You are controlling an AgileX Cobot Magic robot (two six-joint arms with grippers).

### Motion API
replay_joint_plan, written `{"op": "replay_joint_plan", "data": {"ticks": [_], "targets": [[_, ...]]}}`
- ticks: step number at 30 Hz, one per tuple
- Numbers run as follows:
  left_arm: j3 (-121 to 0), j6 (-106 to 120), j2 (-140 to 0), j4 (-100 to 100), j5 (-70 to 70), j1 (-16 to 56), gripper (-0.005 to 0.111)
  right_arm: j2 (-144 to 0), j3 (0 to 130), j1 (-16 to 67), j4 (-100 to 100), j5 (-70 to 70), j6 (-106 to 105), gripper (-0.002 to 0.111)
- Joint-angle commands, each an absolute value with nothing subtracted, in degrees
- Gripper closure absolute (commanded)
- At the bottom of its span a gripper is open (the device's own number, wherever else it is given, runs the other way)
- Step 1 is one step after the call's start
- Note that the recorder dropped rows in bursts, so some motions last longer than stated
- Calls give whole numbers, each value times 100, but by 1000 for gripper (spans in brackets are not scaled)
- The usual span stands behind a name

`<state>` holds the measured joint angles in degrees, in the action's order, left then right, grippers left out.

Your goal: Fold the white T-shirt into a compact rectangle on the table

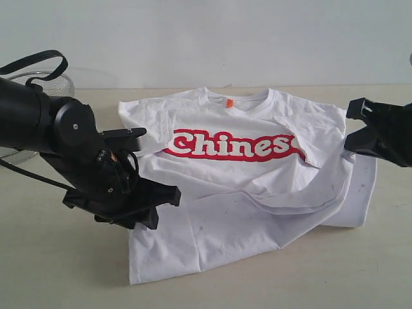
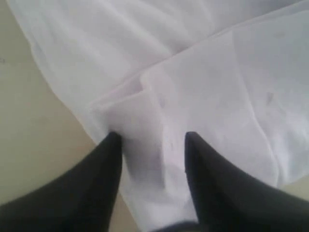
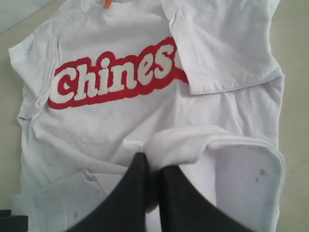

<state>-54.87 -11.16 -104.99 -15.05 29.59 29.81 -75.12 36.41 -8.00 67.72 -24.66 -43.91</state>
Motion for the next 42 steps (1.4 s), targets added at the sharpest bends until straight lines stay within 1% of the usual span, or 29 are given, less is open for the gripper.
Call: {"op": "replay_joint_plan", "data": {"ticks": [1,7,10,15,18,26,31,42], "targets": [[-5511,-1060,-10441,-1520,2982,2990,63,-7524,3678,-800,6758,-2466,-4441,109],[-5511,-1049,-10441,-1520,2763,2990,89,-7524,3678,-800,6758,-2477,-4452,109],[-5511,-1049,-10441,-1520,2746,2990,95,-7524,3678,-800,6758,-2477,-4452,109],[-5511,-892,-10441,-1520,2759,2990,96,-7524,3678,-800,6758,-2477,-4452,109],[-5511,-670,-10441,-1520,2770,2990,102,-7524,3678,-800,6775,-2475,-4452,109],[-5427,-608,-10292,-1520,2492,2990,102,-7405,3678,-800,6907,-2575,-4525,109],[-5139,-648,-9947,-1520,2206,2990,102,-7056,3678,-800,6920,-2697,-4536,109],[-4704,-663,-8827,-1520,2386,3002,102,-6798,3678,-800,6934,-3434,-4536,109]]}}
